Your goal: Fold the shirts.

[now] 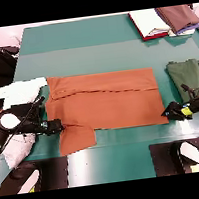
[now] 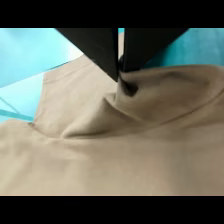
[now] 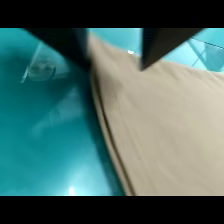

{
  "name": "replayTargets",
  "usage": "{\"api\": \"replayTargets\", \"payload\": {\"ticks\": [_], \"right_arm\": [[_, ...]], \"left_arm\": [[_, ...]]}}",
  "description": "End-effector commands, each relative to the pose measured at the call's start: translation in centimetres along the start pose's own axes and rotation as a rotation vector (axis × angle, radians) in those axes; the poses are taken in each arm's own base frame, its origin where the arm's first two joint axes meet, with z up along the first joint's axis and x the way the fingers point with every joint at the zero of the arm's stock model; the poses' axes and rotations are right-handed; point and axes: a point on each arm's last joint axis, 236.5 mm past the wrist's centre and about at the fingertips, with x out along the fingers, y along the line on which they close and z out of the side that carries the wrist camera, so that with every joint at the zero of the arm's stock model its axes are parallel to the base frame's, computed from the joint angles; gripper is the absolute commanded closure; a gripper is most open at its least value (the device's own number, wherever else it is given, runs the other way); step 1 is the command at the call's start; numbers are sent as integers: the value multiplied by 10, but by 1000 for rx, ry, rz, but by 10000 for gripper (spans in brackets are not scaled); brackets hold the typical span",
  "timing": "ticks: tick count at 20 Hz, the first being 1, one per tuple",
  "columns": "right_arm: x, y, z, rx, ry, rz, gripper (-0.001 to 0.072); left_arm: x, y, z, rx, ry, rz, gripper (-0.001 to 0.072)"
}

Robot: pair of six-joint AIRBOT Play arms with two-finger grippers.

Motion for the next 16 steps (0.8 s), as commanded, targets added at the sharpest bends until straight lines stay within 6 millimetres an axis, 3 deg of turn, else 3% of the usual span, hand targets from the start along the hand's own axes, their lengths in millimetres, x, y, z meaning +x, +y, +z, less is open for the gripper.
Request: {"api": "replayTargets", "payload": {"ticks": [1,4,7,9,12,16], "right_arm": [[11,15,11,-101,19,-28,453],[-11,20,12,-199,-5,-95,691],[-50,17,3,-281,-56,-195,692],[-72,18,3,-319,-118,-248,692],[-91,29,18,-329,-200,-251,692],[-101,48,54,-325,-205,-199,692]], "left_arm": [[-11,0,2,38,4,28,686],[-40,-3,-5,66,-58,66,686],[-61,-9,-38,63,-30,58,686],[-69,-18,-46,67,-26,34,686],[-77,-26,-19,83,-103,31,685],[-83,-13,54,140,-236,138,684]]}}
